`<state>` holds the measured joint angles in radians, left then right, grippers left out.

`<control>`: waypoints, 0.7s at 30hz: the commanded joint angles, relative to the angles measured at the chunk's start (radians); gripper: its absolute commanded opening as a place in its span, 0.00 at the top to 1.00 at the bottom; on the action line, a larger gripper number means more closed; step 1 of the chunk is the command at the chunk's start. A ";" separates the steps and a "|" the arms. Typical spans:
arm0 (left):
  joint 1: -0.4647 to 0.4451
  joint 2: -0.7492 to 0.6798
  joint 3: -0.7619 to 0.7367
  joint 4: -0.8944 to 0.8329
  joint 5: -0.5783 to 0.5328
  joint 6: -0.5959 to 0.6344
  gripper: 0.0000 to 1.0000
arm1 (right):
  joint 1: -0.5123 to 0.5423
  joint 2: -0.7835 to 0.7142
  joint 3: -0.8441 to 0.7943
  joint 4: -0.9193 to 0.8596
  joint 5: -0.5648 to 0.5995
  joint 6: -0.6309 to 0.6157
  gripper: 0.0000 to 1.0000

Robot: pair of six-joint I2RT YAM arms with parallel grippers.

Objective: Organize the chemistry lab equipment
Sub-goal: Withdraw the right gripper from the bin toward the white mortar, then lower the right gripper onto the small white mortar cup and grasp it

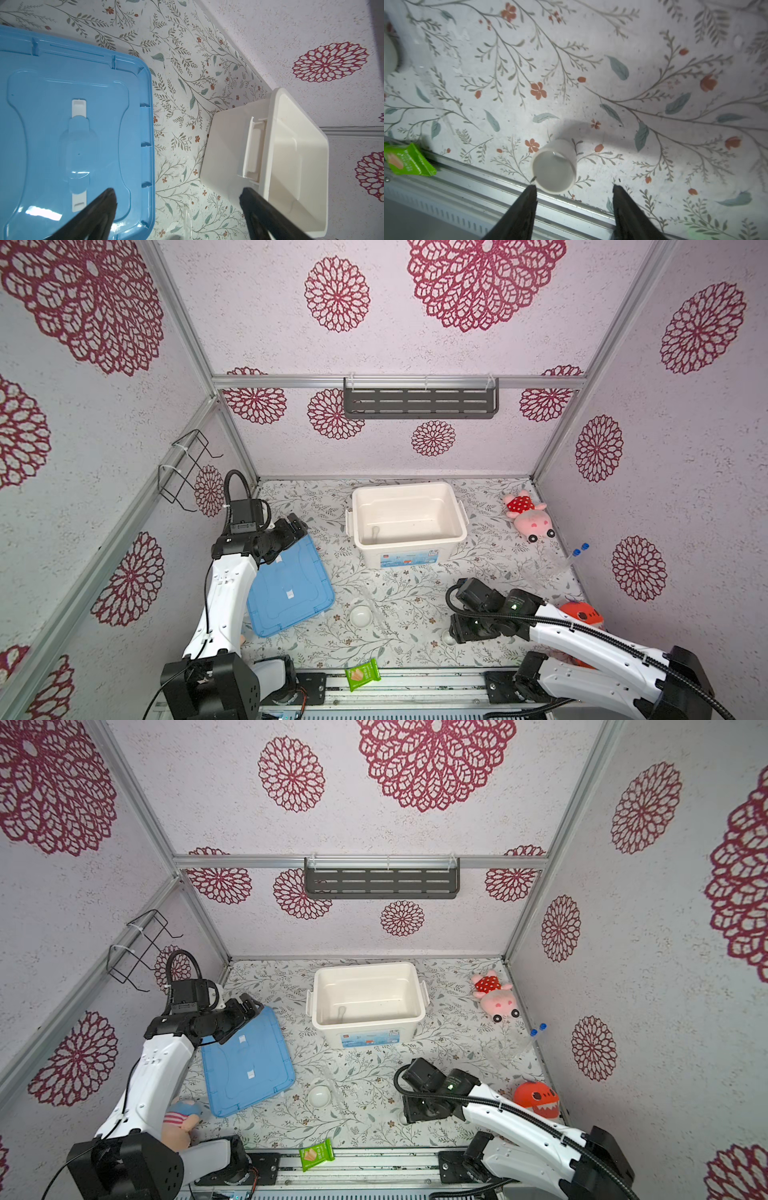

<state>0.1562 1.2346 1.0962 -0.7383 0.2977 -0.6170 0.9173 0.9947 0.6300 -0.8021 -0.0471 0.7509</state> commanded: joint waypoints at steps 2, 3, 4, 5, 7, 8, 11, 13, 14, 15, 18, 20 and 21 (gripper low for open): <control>0.008 0.013 0.014 0.017 0.036 -0.019 0.02 | 0.009 0.012 -0.039 0.073 0.022 0.129 0.42; 0.007 0.017 0.024 0.008 0.041 -0.010 0.02 | 0.009 0.023 -0.053 0.083 0.020 0.138 0.44; 0.007 0.019 0.031 -0.003 0.038 -0.002 0.02 | 0.009 0.034 -0.062 0.102 0.018 0.135 0.46; 0.008 0.020 0.038 -0.015 0.029 0.007 0.02 | 0.009 0.048 -0.067 0.114 0.022 0.133 0.49; 0.007 0.022 0.044 -0.026 0.020 0.015 0.02 | 0.009 0.081 -0.072 0.121 0.037 0.130 0.53; 0.008 0.021 0.039 -0.023 0.024 0.012 0.02 | 0.009 0.106 -0.075 0.131 0.036 0.120 0.57; 0.008 0.017 0.010 0.006 0.049 -0.020 0.02 | 0.009 0.165 -0.072 0.158 0.014 0.105 0.78; 0.008 0.012 -0.017 0.035 0.062 -0.040 0.02 | 0.009 0.183 -0.062 0.160 0.002 0.107 0.87; 0.008 0.010 -0.030 0.044 0.067 -0.044 0.02 | 0.009 0.187 -0.057 0.143 0.002 0.120 0.93; 0.007 0.010 -0.035 0.047 0.070 -0.044 0.02 | 0.009 0.189 -0.053 0.117 0.007 0.151 0.98; 0.008 0.017 -0.036 0.035 0.070 -0.029 0.02 | 0.009 0.156 -0.050 0.079 0.022 0.205 1.00; 0.008 0.022 -0.027 0.019 0.068 -0.013 0.02 | 0.009 0.105 -0.043 0.067 0.064 0.232 1.00; 0.008 0.025 -0.019 0.007 0.064 -0.006 0.02 | 0.007 0.072 -0.039 0.067 0.090 0.250 1.00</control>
<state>0.1562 1.2522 1.0622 -0.7261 0.3561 -0.6380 0.9272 1.1400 0.5774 -0.6743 -0.0376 0.9264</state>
